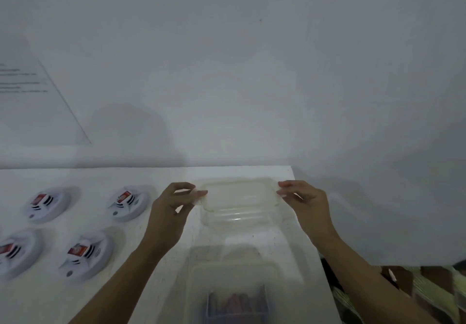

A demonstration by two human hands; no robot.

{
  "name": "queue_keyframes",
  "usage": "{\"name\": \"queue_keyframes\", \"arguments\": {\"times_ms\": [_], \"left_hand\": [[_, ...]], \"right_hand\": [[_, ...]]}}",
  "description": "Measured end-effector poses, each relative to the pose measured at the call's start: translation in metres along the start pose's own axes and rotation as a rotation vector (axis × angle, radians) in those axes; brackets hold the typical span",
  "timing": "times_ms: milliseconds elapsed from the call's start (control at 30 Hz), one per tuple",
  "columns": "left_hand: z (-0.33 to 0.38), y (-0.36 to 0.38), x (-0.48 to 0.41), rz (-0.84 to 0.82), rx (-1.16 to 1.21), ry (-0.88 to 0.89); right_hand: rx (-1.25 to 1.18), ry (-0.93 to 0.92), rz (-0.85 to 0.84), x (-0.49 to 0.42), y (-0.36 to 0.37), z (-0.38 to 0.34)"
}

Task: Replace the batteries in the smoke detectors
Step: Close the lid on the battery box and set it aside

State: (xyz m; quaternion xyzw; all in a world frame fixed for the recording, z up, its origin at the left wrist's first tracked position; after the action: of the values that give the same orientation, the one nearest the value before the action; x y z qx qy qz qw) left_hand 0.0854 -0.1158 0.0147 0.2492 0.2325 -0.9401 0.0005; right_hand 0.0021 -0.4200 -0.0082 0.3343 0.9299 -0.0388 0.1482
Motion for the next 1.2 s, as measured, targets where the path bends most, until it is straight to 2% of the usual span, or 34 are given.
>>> {"name": "queue_keyframes", "arguments": {"times_ms": [200,400,467,533,600,633,700,800,933,1200], "left_hand": [[-0.008,0.008,0.025,-0.022,-0.097,-0.004],[-0.012,0.012,0.04,-0.104,-0.154,-0.087],[-0.004,0.012,0.037,-0.093,-0.063,-0.188],[0.002,0.015,0.035,-0.05,0.09,-0.373],[0.007,0.027,0.036,-0.085,0.171,-0.528],[0.009,0.034,0.037,-0.129,0.153,-0.552],[0.013,0.047,0.039,-0.205,0.082,-0.536],[0.012,0.058,0.043,-0.248,0.078,-0.524],[0.005,0.06,0.045,-0.285,0.098,-0.563],[-0.004,0.062,0.044,-0.268,0.138,-0.584]], "right_hand": [[0.047,0.01,-0.005,0.019,-0.008,0.022],[0.229,-0.005,0.037,0.028,-0.005,0.019],[0.23,0.041,0.073,0.029,-0.002,0.011],[0.221,0.085,0.081,0.029,0.006,0.003],[0.264,0.144,-0.018,0.027,0.02,0.003],[0.316,0.16,-0.085,0.027,0.027,0.005],[0.415,0.191,-0.177,0.028,0.036,0.009],[0.362,0.279,-0.25,0.035,0.043,0.018],[0.216,0.381,-0.238,0.039,0.04,0.027],[0.252,0.43,-0.284,0.037,0.04,0.03]]}}
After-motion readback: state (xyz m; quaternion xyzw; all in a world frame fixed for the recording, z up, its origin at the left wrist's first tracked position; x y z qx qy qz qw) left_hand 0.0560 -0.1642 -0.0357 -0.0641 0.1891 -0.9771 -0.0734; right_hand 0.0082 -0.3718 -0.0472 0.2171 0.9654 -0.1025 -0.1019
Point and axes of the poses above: each hand's wrist, its own x-axis away from the middle knuckle, its own y-axis out of the palm, z = x × y, the point moved 6 cm from there along -x, towards the middle knuckle, and after that the axes turned 11 degrees about z, right-handed, at the moved point
